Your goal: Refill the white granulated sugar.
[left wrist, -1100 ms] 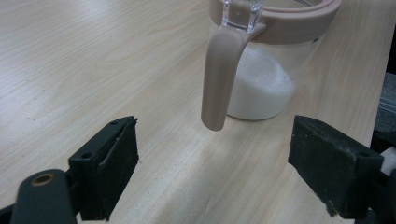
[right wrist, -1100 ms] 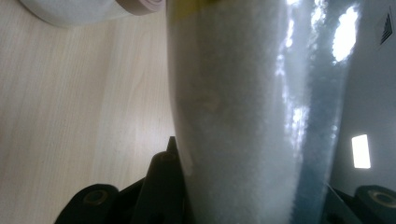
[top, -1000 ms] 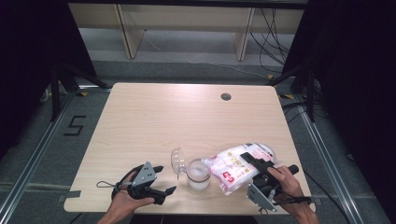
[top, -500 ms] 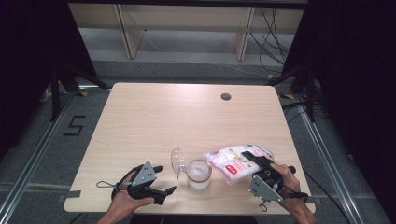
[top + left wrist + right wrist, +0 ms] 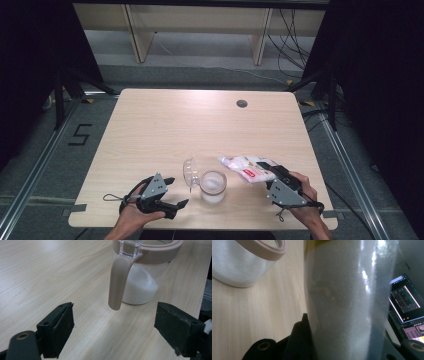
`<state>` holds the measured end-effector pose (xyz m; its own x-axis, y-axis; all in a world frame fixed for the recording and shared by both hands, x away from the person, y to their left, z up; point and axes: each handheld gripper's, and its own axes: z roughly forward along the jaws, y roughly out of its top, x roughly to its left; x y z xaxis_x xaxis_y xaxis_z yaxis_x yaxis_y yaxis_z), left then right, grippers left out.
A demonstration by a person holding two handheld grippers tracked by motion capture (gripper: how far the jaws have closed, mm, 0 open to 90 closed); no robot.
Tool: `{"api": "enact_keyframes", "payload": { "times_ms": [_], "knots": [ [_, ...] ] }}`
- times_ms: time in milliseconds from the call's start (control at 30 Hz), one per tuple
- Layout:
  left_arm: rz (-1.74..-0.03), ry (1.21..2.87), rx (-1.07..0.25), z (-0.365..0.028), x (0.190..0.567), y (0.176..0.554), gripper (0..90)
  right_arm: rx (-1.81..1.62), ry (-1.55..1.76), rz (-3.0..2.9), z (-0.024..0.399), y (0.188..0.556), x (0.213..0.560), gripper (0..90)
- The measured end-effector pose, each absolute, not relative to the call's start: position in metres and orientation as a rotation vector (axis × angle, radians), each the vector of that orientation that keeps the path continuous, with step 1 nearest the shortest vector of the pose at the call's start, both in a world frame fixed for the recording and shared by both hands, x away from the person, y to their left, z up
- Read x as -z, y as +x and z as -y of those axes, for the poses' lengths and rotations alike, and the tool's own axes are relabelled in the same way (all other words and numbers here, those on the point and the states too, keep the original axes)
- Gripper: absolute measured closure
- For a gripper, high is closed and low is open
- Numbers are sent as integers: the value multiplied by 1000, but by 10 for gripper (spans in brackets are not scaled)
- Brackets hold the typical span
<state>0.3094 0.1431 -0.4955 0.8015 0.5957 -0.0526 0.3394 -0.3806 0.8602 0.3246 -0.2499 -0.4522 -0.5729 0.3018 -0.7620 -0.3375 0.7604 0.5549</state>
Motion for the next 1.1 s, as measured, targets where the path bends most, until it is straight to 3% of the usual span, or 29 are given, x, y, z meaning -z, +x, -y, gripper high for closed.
{"api": "enact_keyframes", "payload": {
  "times_ms": [1100],
  "knots": [
    [-686,2023,-330,-143,496,310,154,-1244,335,-2058,262,347,471,777]
  ]
}}
